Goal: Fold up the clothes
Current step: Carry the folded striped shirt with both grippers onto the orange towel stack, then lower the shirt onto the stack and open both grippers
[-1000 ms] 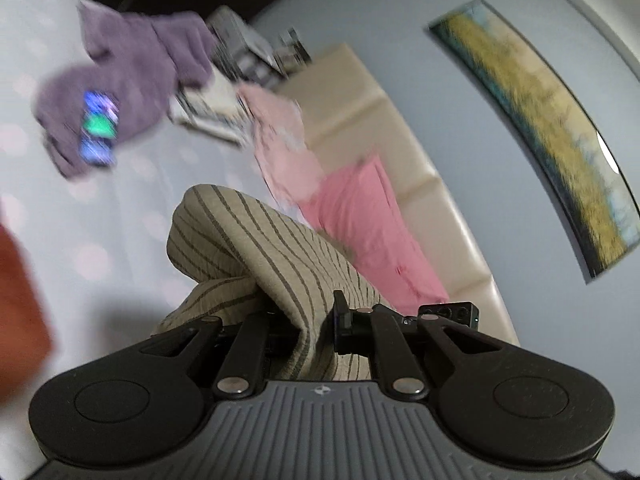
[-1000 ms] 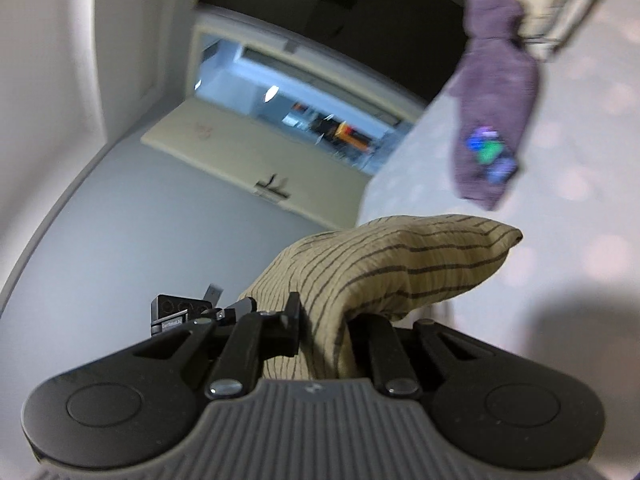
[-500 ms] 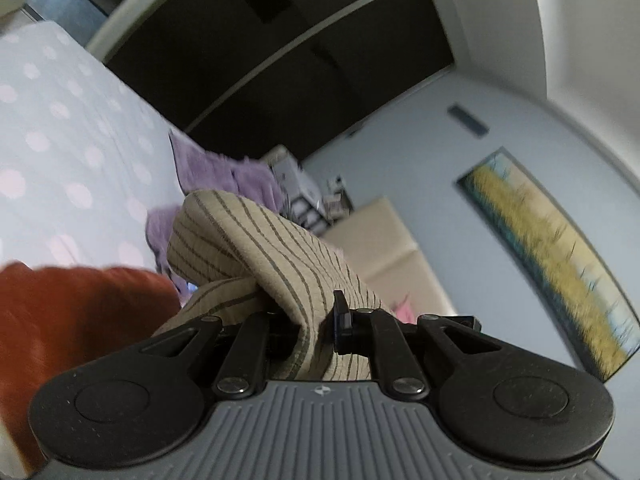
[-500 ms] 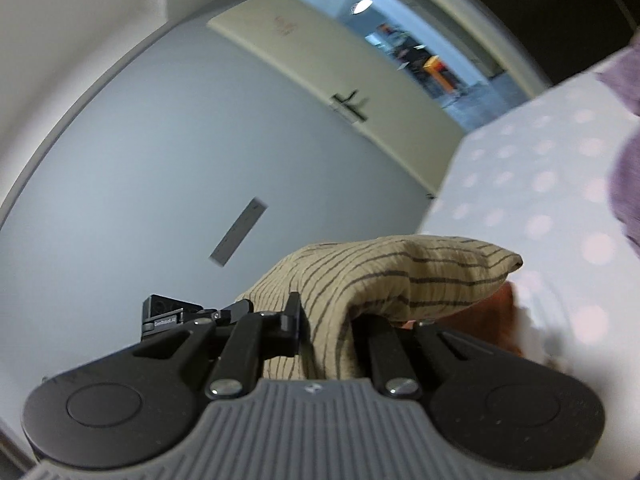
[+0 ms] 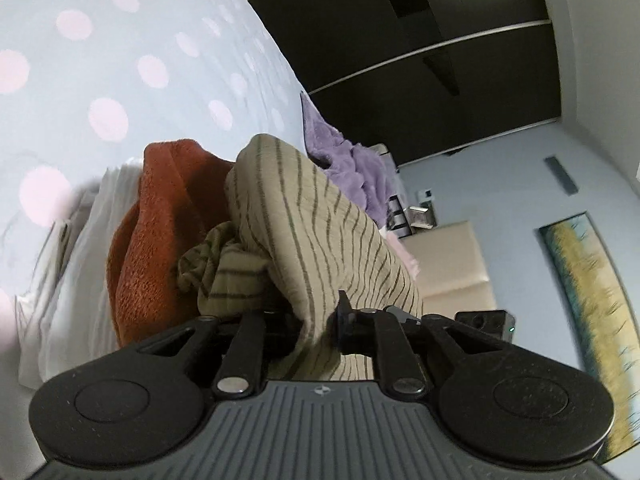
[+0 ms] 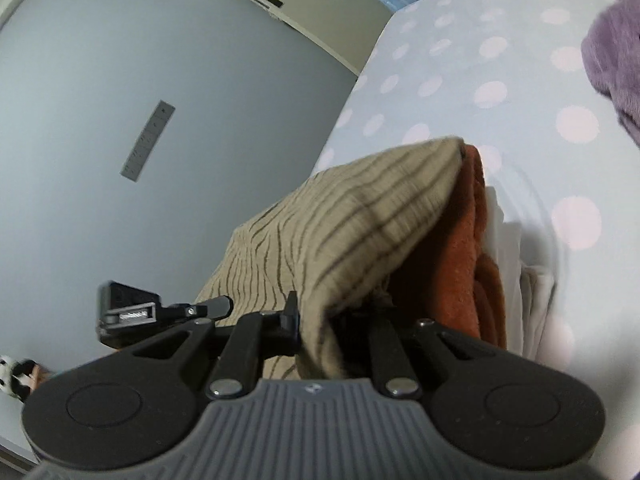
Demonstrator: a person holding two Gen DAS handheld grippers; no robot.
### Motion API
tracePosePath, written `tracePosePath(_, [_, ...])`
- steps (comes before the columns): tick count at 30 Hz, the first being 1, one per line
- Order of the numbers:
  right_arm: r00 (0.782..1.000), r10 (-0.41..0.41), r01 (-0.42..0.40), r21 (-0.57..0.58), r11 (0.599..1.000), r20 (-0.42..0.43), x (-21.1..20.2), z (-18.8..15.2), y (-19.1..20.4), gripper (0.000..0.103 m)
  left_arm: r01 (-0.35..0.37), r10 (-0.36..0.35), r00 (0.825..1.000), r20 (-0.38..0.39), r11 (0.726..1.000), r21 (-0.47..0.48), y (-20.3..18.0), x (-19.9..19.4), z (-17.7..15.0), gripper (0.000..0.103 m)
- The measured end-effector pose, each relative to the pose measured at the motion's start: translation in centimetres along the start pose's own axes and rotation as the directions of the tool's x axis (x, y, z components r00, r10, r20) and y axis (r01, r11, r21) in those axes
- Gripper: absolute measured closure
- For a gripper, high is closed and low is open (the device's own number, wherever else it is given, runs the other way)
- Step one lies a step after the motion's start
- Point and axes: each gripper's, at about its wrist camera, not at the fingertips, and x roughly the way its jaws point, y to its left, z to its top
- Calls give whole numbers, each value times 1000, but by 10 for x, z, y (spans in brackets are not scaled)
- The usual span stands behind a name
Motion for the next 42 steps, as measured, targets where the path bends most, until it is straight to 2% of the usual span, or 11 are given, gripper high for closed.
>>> tracePosePath(4, [1000, -1, 1, -6, 1000, 12, -15, -3, -3, 54, -2, 2, 1000, -1, 1000, -7, -6, -8, 7, 86])
tracePosePath(13, [985, 20, -26, 37, 999, 169, -40, 30, -11, 28, -87, 82, 994, 66, 994, 69, -25, -31, 49, 47])
tracePosePath(17, [983, -142, 126, 131, 983, 118, -11, 38, -17, 27, -146, 146, 989, 21, 989, -5, -5, 1, 65, 47])
tracePosePath(20, [983, -142, 124, 147, 981, 116, 8, 41, -21, 29, -136, 135, 991, -8, 990, -43, 8, 21, 72, 47])
tracePosePath(23, [981, -104, 95, 64, 993, 162, 18, 44, -11, 77, -51, 53, 998, 30, 997, -57, 12, 28, 72, 55])
tracePosePath(25, [978, -69, 77, -32, 997, 195, 20, 48, 2, 86, 3, 2, 994, 106, 999, -42, 13, 23, 72, 85])
tracePosePath(28, [970, 60, -30, -125, 992, 237, 16, 56, 13, 93, 98, -86, 968, 235, 995, -37, 22, 6, 70, 89])
tracePosePath(31, [966, 74, -41, -137, 990, 248, 19, 62, 14, 92, 33, -21, 972, 232, 998, -49, 33, 6, 65, 88])
tracePosePath(33, [978, -84, 117, -168, 979, 191, 36, 62, 16, 91, -101, 106, 980, 166, 994, -40, 36, 19, 59, 84])
tracePosePath(36, [956, -266, 288, -215, 933, 124, 57, 57, 15, 73, -148, 159, 976, 148, 985, -83, 44, 29, 51, 78])
tracePosePath(42, [942, -224, 273, -184, 944, 249, -3, 40, 15, 51, -145, 152, 945, 291, 988, -45, 26, -17, 52, 55])
